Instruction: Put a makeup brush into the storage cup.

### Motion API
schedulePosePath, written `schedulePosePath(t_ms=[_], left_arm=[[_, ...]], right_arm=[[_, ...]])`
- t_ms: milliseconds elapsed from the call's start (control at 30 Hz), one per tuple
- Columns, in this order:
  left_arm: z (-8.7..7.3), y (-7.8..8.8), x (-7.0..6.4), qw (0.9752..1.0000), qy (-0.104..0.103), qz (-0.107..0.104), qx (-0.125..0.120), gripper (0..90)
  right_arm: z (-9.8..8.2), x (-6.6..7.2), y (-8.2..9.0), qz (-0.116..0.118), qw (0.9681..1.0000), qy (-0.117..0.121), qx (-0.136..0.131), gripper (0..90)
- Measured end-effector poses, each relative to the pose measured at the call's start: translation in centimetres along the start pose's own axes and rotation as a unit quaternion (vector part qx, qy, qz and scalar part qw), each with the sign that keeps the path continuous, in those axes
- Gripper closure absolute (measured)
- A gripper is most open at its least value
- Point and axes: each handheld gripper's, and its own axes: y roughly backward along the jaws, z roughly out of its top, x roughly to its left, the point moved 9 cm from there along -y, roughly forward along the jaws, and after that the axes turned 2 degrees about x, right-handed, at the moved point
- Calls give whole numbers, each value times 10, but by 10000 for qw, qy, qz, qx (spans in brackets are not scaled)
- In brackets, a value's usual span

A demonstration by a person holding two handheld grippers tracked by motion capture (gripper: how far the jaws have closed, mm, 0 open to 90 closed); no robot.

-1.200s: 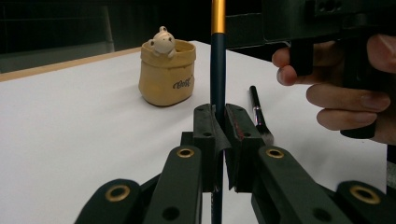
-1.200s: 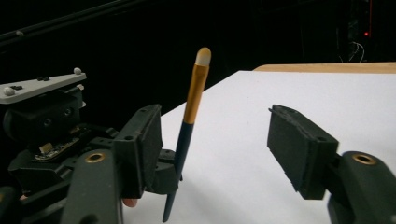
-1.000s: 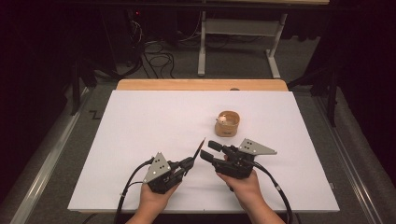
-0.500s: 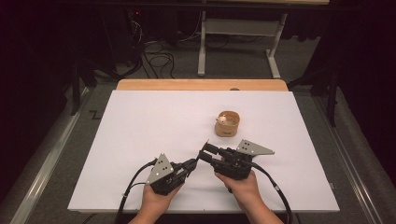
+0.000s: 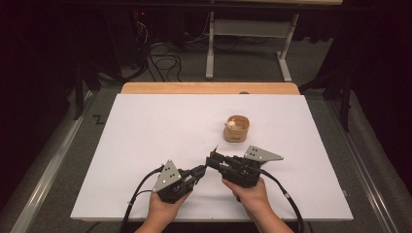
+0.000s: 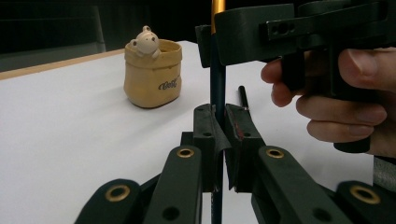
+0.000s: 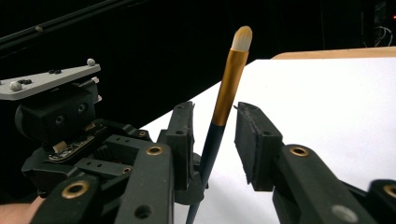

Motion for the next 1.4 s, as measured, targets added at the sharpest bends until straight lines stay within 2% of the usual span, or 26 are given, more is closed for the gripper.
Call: schedulePosePath(t_ms=[367, 1400], left_arm=[[0, 0, -1, 10000, -2, -16, -3, 840], [-1, -1, 0, 10000, -29, -1, 16, 839]], right_arm=[[-3, 2, -2, 98, 9999, -16, 78, 743], [-5, 1, -3, 180, 9995, -206, 166, 839]])
